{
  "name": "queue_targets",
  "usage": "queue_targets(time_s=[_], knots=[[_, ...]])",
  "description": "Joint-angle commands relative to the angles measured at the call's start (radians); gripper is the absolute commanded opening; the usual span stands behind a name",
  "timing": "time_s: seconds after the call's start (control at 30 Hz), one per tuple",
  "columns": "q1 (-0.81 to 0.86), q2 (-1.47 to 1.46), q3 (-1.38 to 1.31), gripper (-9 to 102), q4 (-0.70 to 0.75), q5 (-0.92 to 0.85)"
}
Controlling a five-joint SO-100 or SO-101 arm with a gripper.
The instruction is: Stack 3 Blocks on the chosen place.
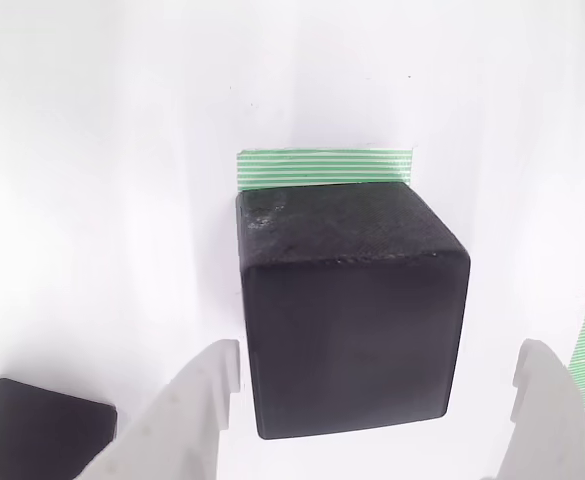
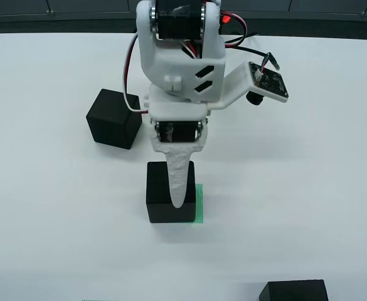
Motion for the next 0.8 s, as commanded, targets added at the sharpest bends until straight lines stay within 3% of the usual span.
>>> queue_targets(time_s=[0.0, 0.23, 0.47, 0.77], knots=[[-0.018, 0.110, 0.032, 33, -0.026, -0.011], [-0.061, 0.276, 0.143, 33, -0.035, -0.011], [-0.210, 0.437, 0.288, 33, -0.092, 0.057], [-0.307, 0.362, 0.242, 33, -0.172, 0.164]])
